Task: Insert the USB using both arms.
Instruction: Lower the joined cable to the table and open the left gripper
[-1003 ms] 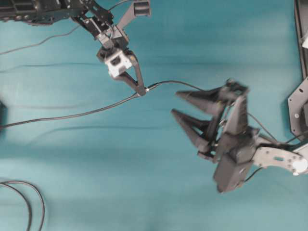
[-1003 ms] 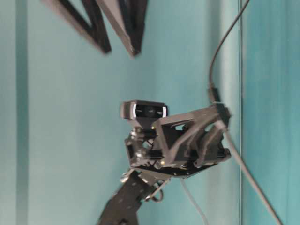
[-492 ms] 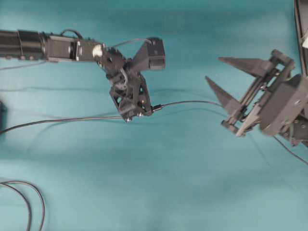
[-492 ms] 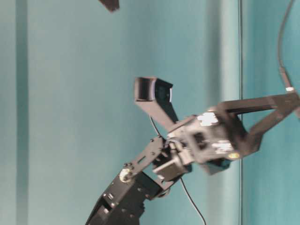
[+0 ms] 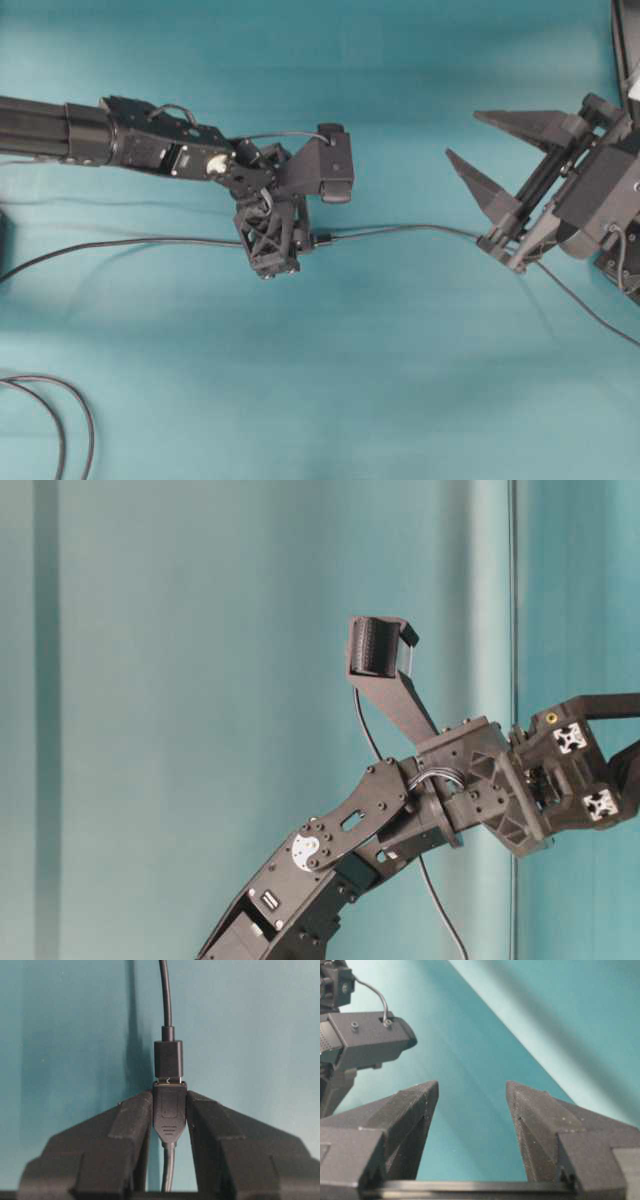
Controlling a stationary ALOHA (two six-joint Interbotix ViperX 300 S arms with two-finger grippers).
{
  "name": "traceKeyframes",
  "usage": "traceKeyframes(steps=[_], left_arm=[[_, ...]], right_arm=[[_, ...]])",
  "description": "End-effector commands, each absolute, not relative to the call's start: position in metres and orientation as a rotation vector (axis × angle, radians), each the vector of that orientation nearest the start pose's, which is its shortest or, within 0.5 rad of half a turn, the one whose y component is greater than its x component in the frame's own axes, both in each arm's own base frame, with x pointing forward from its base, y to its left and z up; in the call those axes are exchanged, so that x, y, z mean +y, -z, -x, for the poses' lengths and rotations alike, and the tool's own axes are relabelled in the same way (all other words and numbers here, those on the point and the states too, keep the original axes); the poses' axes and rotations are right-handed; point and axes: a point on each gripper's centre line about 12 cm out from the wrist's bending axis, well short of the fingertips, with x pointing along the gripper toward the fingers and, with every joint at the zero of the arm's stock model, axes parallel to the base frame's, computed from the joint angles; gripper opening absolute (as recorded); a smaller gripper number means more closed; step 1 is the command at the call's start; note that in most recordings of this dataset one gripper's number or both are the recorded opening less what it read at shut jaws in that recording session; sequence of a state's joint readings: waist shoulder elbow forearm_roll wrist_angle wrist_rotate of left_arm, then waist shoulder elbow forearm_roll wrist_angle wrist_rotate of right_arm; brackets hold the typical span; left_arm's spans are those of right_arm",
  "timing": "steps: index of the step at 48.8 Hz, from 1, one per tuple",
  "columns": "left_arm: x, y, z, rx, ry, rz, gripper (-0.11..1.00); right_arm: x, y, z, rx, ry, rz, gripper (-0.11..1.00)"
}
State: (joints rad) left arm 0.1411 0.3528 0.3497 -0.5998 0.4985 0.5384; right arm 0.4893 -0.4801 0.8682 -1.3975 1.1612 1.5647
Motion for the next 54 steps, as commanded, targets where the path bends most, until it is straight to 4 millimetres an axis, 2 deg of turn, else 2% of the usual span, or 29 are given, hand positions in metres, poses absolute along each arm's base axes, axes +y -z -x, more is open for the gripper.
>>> traceKeyframes(steps=[1,9,17,20,27,39,45,54], left_arm=[[0.029,-0.106,-0.446,1.059,0.112,0.230,0.22],[0.025,-0.106,-0.446,1.063,0.118,0.231,0.23],[0.022,-0.108,-0.446,1.060,0.125,0.227,0.58],[0.021,-0.112,-0.445,1.053,0.123,0.230,0.64],[0.020,-0.138,-0.437,1.001,0.116,0.232,0.64],[0.014,-0.195,-0.408,0.852,0.068,0.267,0.66],[0.003,-0.209,-0.390,0.810,0.072,0.269,0.68],[-0.010,-0.227,-0.369,0.709,0.071,0.240,0.82]], right_arm=[[0.013,-0.278,-0.252,0.379,0.699,0.157,0.65],[0.013,-0.278,-0.252,0.380,0.696,0.158,0.68],[0.013,-0.278,-0.252,0.380,0.697,0.158,0.69],[0.013,-0.278,-0.252,0.380,0.696,0.158,0.69],[0.013,-0.279,-0.252,0.376,0.695,0.153,0.69],[0.010,-0.284,-0.245,0.361,0.678,0.115,0.69],[0.006,-0.280,-0.240,0.369,0.640,0.070,0.69],[-0.005,-0.270,-0.237,0.382,0.531,-0.030,0.69]])
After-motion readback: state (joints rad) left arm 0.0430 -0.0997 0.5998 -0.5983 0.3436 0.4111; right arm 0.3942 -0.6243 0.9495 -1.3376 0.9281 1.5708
